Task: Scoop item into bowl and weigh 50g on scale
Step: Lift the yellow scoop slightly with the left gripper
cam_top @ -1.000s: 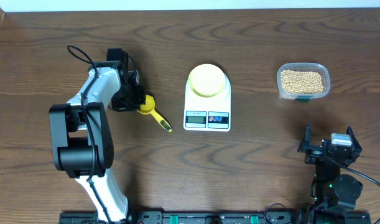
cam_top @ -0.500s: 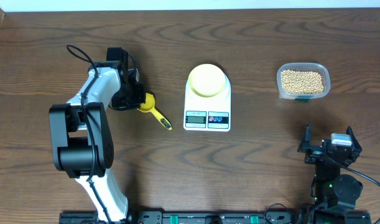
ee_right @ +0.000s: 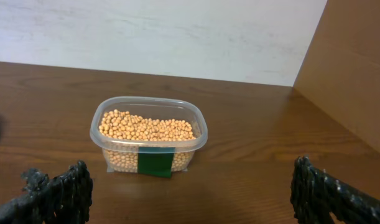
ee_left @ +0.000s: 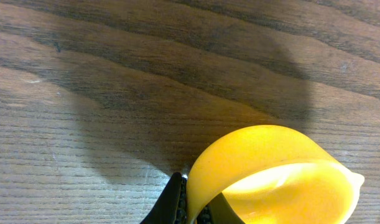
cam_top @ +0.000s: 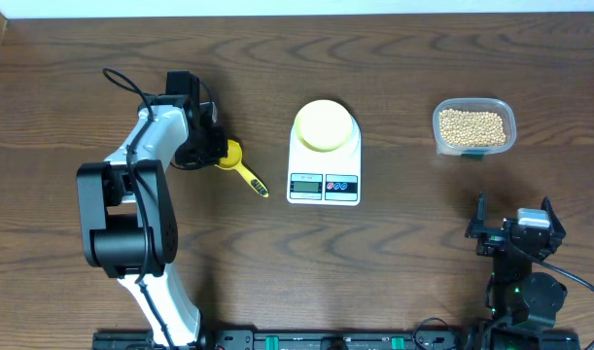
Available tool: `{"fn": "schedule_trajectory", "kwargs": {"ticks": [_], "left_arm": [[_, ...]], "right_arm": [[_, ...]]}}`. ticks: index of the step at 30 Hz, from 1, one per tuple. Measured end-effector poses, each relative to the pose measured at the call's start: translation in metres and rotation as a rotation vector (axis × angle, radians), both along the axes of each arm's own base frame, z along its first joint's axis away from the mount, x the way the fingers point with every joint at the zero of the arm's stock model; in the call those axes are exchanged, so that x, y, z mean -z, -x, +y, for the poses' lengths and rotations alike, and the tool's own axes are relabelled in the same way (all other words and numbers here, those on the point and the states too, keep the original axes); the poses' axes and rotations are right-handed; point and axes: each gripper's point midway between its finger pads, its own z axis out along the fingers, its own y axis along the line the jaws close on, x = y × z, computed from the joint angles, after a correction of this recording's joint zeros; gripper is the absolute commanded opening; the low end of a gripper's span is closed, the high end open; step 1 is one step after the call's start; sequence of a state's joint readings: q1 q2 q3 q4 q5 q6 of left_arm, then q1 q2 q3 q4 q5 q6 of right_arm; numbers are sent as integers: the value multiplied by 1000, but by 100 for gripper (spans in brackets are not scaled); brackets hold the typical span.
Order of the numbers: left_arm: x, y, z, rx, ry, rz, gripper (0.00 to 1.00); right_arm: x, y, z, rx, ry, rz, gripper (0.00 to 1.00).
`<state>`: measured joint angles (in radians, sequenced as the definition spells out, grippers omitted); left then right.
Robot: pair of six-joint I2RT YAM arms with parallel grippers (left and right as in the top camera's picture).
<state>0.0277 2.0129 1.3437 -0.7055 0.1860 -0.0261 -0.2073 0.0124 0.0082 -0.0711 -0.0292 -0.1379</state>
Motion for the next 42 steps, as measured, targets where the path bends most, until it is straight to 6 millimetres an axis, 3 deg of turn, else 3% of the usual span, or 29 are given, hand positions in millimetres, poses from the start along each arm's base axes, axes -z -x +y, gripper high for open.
{"fn": "schedule_trajectory", "kwargs": {"ticks": [35,42], "left_arm": [[0,1,0,0,0,5,8],[0,1,0,0,0,5,8]], "right_arm": [[-3,0,0,2,-20,-18,99],[-37,0,0,0,6,-151,99]]}}
